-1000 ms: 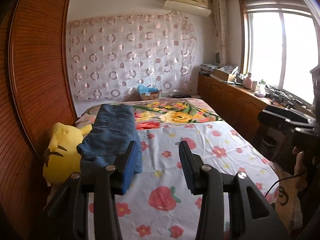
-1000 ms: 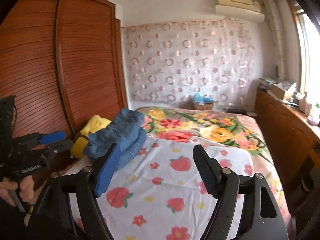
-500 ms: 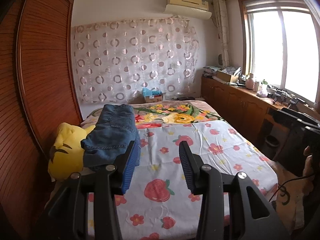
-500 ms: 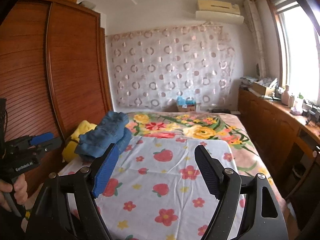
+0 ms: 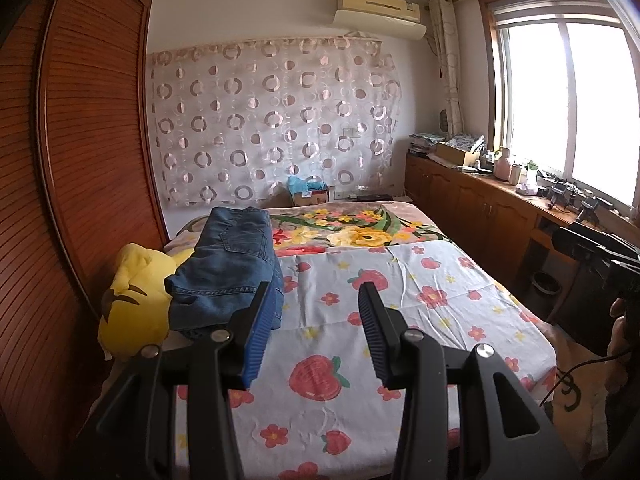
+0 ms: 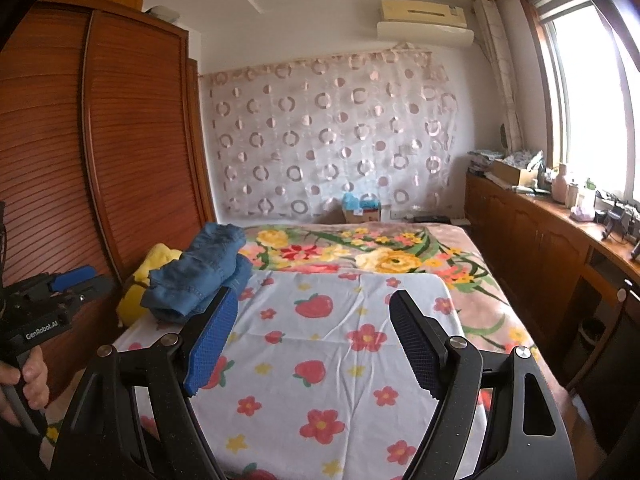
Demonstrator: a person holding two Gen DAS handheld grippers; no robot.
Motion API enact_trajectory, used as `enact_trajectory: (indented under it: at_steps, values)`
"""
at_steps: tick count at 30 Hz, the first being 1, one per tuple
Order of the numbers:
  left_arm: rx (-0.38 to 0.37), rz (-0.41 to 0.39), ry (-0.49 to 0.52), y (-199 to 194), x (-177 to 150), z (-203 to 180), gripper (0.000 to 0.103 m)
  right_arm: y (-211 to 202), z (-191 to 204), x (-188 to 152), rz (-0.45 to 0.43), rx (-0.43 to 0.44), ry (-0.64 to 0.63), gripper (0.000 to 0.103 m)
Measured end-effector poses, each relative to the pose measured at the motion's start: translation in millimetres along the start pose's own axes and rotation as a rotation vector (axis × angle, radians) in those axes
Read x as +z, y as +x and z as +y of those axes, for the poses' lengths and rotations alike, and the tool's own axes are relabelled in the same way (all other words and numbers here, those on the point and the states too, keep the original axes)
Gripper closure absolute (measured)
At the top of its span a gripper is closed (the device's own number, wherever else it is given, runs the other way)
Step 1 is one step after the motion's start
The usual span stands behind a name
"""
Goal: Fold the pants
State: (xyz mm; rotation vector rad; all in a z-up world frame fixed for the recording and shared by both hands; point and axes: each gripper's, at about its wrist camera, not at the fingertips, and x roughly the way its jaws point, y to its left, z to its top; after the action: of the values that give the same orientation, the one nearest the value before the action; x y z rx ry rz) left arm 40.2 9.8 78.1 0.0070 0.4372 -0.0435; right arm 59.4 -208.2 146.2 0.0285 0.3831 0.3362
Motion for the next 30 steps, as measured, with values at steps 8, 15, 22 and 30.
enact_trajectory:
  at_steps: [8,15,22,30]
  values:
    - [-0.002,0.000,0.000,0.6,0.7,0.2,0.060,0.5,0.2,-0.9,0.003,-0.001,0.002,0.023]
    - [-0.002,0.000,-0.001,0.1,0.3,0.4,0.060,1.4,-0.3,-5.2,0.006,-0.001,0.003,0.023]
    - [-0.003,0.000,-0.001,-0.3,0.0,-0.2,0.059,1.1,-0.5,-4.8,0.006,-0.001,0.003,0.023]
    - [-0.002,0.000,-0.001,0.1,0.1,0.5,0.059,1.2,-0.1,-5.2,0.006,-0.002,0.001,0.023]
